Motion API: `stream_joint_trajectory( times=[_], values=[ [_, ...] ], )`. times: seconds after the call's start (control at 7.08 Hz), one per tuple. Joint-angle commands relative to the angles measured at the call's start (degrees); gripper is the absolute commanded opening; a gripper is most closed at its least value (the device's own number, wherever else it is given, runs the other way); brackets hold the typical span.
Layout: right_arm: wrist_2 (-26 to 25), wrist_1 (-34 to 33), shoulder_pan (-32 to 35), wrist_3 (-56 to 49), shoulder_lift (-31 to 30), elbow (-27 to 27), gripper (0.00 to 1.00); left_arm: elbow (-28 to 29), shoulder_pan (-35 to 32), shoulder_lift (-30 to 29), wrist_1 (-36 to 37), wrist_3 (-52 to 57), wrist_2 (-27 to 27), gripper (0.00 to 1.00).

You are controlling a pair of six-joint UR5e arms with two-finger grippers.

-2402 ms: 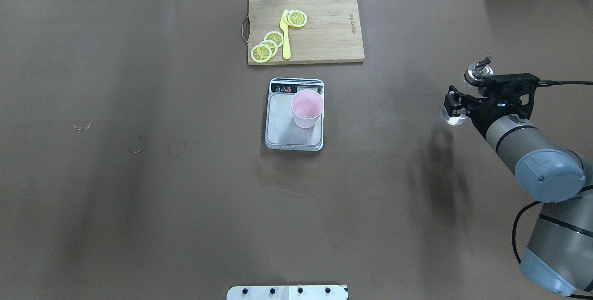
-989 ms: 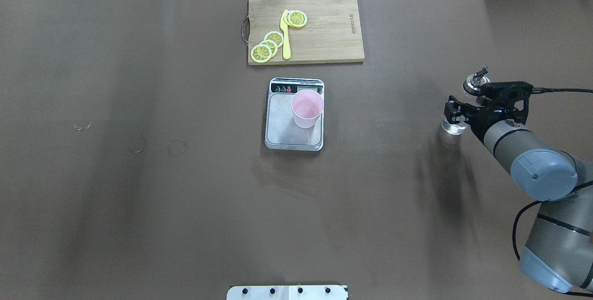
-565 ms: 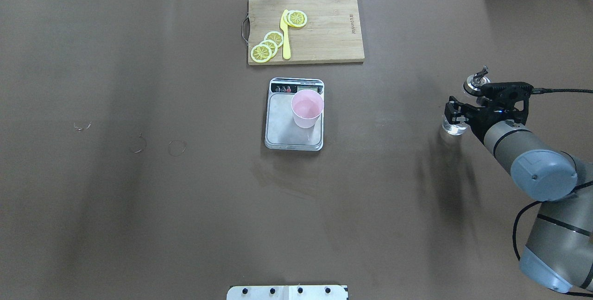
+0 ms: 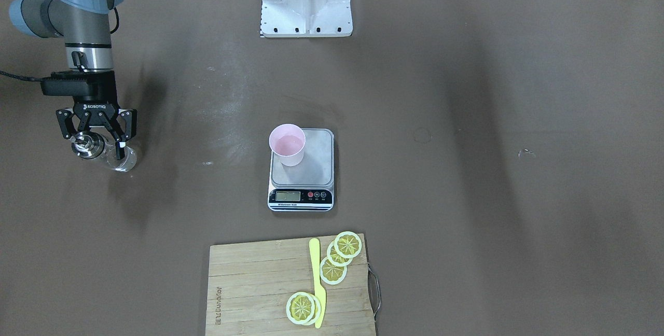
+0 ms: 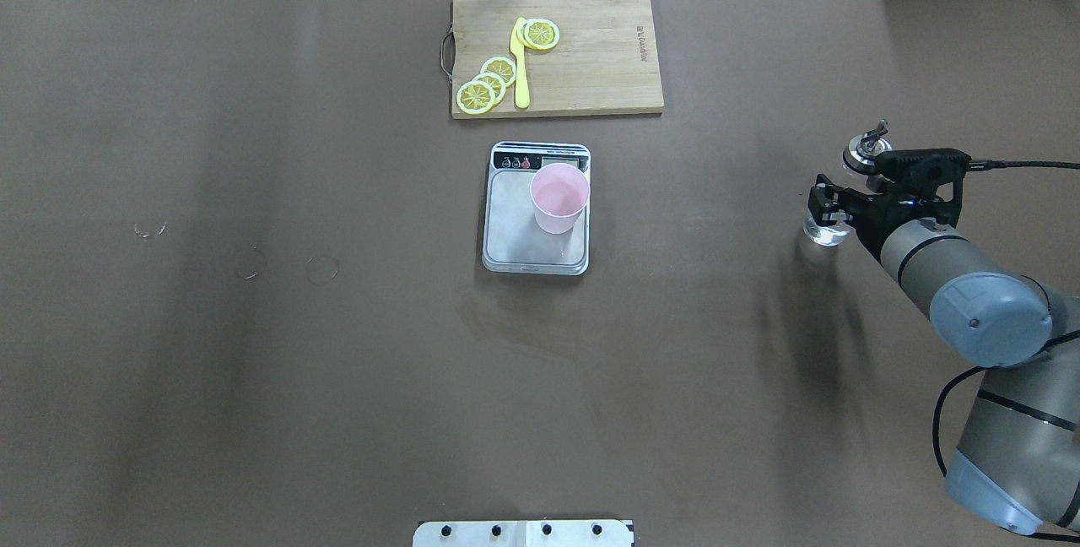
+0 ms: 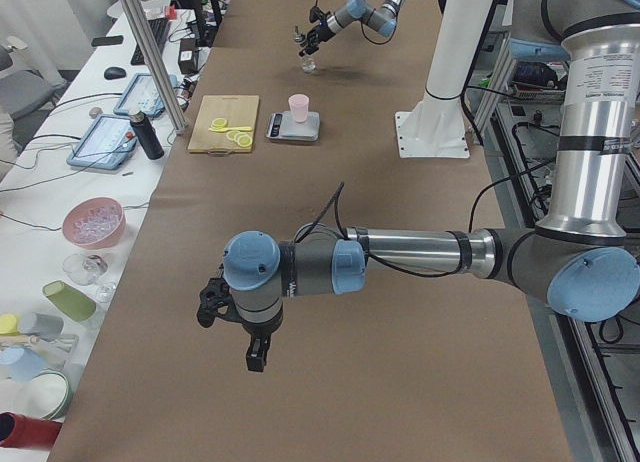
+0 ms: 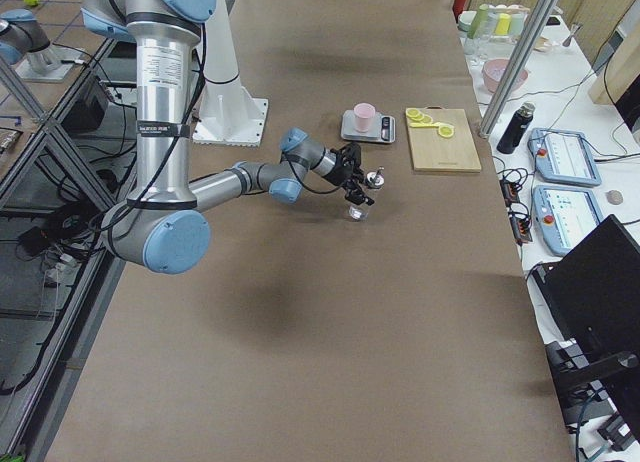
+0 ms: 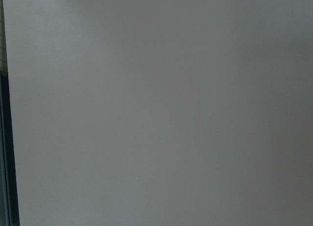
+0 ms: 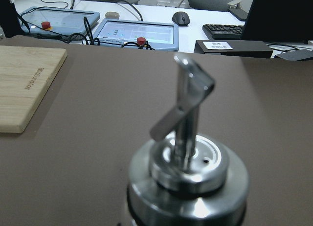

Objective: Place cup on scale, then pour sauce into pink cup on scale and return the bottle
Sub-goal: 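Lower glass bottle onto the table with right gripper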

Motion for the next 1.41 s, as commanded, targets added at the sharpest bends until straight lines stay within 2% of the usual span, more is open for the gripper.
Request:
stream_joint_trajectory(
  times=[0.0,0.42,0.71,1.27],
  values=[
    [-0.1,-0.1,0.0,0.0,0.3,0.2,0.64,-0.2,0.0,0.2,0.0,0.0,-0.1,0.99],
    [-0.2,-0.4,0.0,0.1,0.5,0.3,0.88,-0.1,0.1,0.5,0.1,0.0,0.0,0.99],
    [-0.6,-0.6,0.0,0.3,0.5,0.3,0.99,0.0,0.1,0.5,0.0,-0.1,0.1,0.99],
    [-0.7,-0.7,-1.8,2.3,-1.4,0.9,1.00,-0.2,0.1,0.5,0.0,-0.1,0.0,0.99]
  ],
)
